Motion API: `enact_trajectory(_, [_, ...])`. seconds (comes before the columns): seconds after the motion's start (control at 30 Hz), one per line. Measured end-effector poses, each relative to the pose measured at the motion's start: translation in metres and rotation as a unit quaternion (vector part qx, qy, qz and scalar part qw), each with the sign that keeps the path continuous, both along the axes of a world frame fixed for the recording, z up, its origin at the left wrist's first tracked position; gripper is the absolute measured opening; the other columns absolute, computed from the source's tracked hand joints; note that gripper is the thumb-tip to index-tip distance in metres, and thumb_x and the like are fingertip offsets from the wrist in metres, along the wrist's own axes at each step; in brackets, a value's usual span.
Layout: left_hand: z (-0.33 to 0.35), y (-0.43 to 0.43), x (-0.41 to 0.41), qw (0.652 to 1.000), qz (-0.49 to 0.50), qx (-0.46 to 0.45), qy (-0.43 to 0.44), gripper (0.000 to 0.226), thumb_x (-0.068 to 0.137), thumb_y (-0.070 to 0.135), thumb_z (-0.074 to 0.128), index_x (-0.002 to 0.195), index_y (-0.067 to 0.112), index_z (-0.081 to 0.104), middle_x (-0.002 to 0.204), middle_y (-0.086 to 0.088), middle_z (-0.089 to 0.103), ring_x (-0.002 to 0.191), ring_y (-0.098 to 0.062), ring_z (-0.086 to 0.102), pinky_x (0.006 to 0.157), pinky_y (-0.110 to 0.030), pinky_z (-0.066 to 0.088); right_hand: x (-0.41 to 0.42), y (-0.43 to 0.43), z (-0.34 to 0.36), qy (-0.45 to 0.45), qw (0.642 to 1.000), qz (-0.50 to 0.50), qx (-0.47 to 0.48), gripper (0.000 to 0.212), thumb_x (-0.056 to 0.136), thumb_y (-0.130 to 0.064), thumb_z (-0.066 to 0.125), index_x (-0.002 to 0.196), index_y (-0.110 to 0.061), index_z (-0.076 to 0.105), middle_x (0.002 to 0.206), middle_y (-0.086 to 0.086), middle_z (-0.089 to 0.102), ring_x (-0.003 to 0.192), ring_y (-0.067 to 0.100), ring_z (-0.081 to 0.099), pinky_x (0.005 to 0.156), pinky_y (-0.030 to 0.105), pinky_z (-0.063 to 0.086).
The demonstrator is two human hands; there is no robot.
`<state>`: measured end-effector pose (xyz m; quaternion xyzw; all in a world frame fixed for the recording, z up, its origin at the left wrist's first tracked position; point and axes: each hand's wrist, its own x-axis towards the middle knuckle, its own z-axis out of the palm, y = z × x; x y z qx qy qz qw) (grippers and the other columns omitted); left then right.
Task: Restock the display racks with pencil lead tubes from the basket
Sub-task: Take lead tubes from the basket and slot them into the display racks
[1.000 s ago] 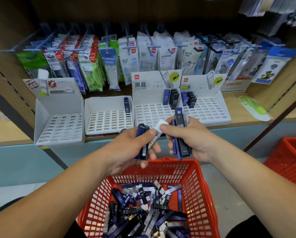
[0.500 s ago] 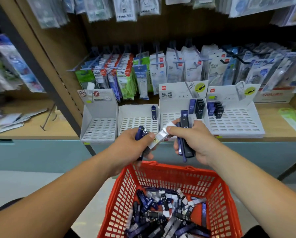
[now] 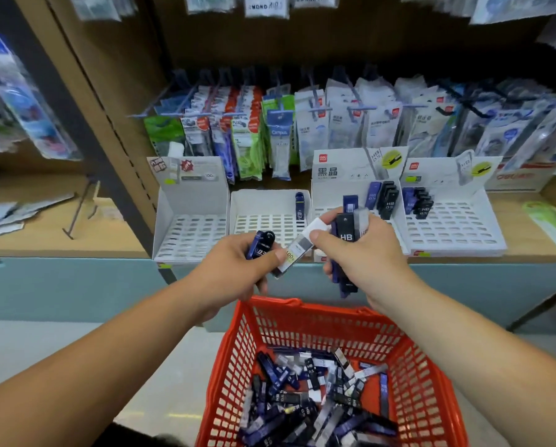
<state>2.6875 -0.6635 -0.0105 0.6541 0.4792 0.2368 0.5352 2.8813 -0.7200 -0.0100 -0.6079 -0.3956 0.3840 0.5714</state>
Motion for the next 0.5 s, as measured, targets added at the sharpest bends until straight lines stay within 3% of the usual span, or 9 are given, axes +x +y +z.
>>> enact_trajectory(0.17, [-0.014,0.043,-0.049,0.999,0.012,0.028,0.027,0.017,0.099,0.032,0.068,0.1,0.016,0.073,0.079,0.003,0.075,0.056,-0.012,0.062,0.046,-0.024,0.04,-0.049,0.045,0.011,-0.12,0.992,0.022,0.01,0.015,0.089,-0.012,0.076,0.092,-0.023,0.066,0.057,-0.002,0.063,0.046,0.021,0.059,0.043,0.033,0.05])
enact_trajectory(0.23, [-0.025,0.063,-0.073,0.993,0.051,0.077,0.073,0.02,0.099,0.034,0.068,0.094,0.015,0.071,0.075,-0.008,0.069,0.053,-0.012,0.062,0.045,-0.026,0.046,-0.067,0.073,0.015,-0.149,0.988,0.028,0.019,0.015,0.088,-0.012,0.076,0.091,-0.023,0.067,0.059,-0.003,0.064,0.047,0.022,0.061,0.042,0.034,0.051])
enact_trajectory(0.27, [-0.031,0.073,-0.086,0.987,0.074,0.103,0.101,0.021,0.098,0.034,0.068,0.089,0.015,0.069,0.075,-0.014,0.065,0.055,-0.017,0.062,0.05,-0.032,0.052,-0.076,0.087,0.016,-0.162,0.986,0.031,0.021,0.014,0.088,-0.012,0.075,0.092,-0.023,0.068,0.059,-0.001,0.064,0.046,0.022,0.06,0.041,0.033,0.049])
enact_trajectory(0.37, [-0.048,0.104,-0.116,0.968,0.15,0.147,0.136,0.023,0.094,0.031,0.071,0.078,0.016,0.065,0.066,-0.007,0.058,0.067,-0.034,0.06,0.064,-0.041,0.054,-0.099,0.129,0.014,-0.205,0.977,0.056,0.026,0.009,0.089,-0.018,0.075,0.094,-0.024,0.069,0.06,0.003,0.064,0.048,0.02,0.06,0.041,0.03,0.045])
enact_trajectory(0.5, [-0.066,0.128,-0.148,0.951,0.246,0.14,0.128,0.015,0.088,0.029,0.074,0.081,0.018,0.068,0.076,-0.005,0.068,0.073,-0.028,0.065,0.071,-0.042,0.058,-0.128,0.178,0.003,-0.254,0.963,0.085,0.04,0.015,0.09,-0.019,0.076,0.085,-0.027,0.063,0.064,-0.006,0.063,0.056,0.017,0.06,0.049,0.025,0.044])
